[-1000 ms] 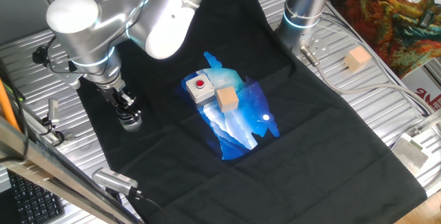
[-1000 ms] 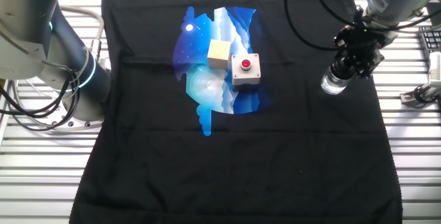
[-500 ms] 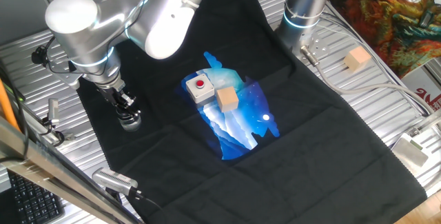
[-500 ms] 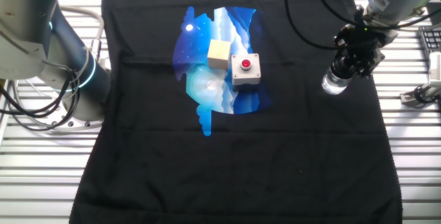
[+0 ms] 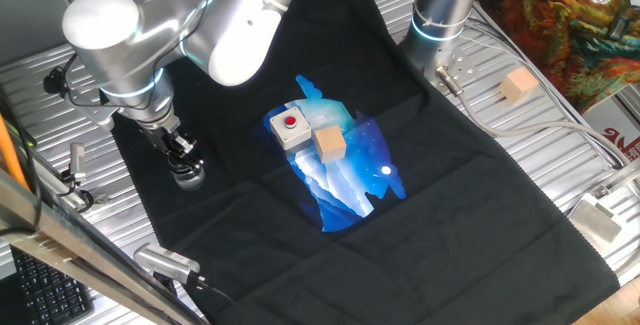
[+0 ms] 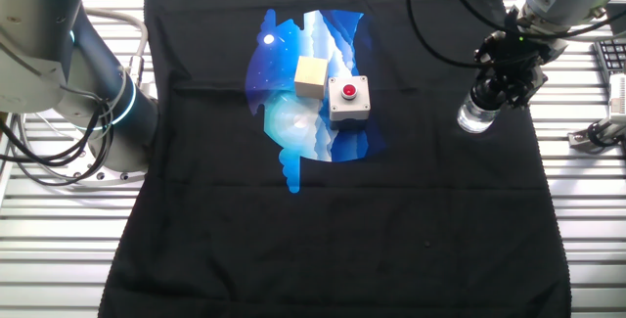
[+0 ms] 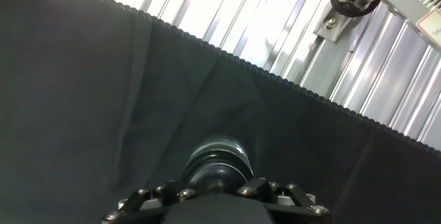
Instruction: Screw the lid onto the jar
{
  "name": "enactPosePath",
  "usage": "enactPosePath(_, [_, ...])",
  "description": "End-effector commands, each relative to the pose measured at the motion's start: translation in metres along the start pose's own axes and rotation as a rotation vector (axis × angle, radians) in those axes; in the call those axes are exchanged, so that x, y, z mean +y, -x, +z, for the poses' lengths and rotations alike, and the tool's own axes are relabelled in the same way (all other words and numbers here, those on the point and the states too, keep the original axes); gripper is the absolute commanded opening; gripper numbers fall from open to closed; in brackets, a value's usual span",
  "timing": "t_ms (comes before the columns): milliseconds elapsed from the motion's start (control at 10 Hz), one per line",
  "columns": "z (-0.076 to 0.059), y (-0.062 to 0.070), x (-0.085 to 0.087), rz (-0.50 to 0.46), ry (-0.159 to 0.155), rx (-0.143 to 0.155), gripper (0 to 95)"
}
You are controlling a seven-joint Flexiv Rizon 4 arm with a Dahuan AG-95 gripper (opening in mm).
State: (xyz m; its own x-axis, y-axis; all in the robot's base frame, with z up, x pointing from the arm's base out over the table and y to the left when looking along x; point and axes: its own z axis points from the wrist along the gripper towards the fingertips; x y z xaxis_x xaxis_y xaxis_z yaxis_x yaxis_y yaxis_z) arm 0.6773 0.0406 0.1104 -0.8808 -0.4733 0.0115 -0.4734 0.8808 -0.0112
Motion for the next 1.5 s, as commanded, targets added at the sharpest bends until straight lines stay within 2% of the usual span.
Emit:
enactPosePath(100, [-0.001,0.001,0.001,0.002,0.001,0.0,0.0])
enactPosePath(800, [-0.002,0.005,0.006,0.011,-0.002,0.002,0.0])
enactPosePath(1500, [-0.004,0.014,0.017,0.027,-0.008,0.004,0.0])
